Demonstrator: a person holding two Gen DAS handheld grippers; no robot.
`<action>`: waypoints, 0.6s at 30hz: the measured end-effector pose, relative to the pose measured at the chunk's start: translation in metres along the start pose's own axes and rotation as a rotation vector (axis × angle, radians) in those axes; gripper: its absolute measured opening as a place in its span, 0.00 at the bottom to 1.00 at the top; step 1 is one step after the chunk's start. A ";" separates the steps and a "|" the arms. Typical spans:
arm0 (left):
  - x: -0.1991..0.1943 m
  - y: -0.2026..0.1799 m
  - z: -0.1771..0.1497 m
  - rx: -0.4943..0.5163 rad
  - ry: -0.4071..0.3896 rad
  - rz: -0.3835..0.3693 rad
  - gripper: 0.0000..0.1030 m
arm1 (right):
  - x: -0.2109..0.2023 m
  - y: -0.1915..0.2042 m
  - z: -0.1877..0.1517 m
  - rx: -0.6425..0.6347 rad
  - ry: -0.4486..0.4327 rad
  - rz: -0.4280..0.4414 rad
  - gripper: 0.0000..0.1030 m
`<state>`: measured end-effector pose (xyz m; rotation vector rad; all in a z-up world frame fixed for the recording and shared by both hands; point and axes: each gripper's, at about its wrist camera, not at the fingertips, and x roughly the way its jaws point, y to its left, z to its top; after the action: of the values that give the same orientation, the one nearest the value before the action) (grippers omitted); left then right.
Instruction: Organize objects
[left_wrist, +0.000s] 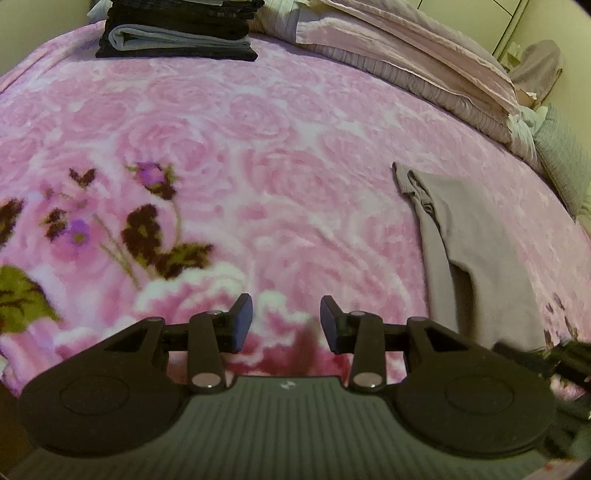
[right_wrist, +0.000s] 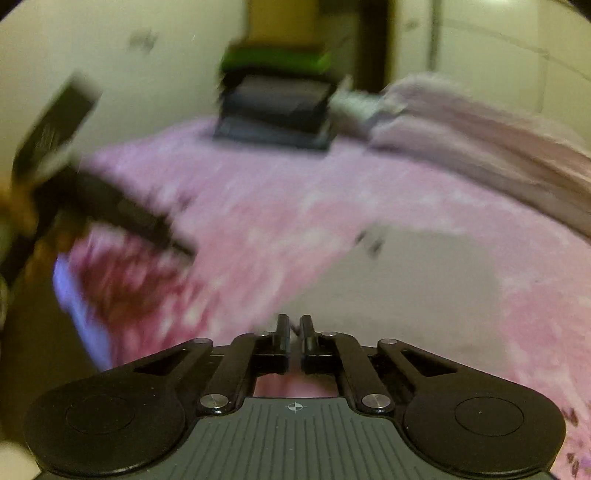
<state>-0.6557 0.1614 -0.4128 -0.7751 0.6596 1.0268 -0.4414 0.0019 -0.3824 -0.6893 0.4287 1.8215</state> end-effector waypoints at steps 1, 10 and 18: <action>-0.001 0.000 -0.002 0.002 0.001 0.001 0.34 | 0.004 0.006 -0.002 -0.026 0.045 0.010 0.22; -0.011 -0.005 -0.009 0.026 0.007 -0.002 0.33 | -0.019 -0.034 0.001 0.133 0.033 -0.099 0.34; 0.011 -0.040 0.032 0.038 -0.038 -0.190 0.31 | -0.030 -0.166 0.007 0.588 0.035 -0.268 0.34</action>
<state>-0.6113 0.1808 -0.3935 -0.7678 0.5606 0.8516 -0.2807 0.0416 -0.3515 -0.3467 0.8118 1.3360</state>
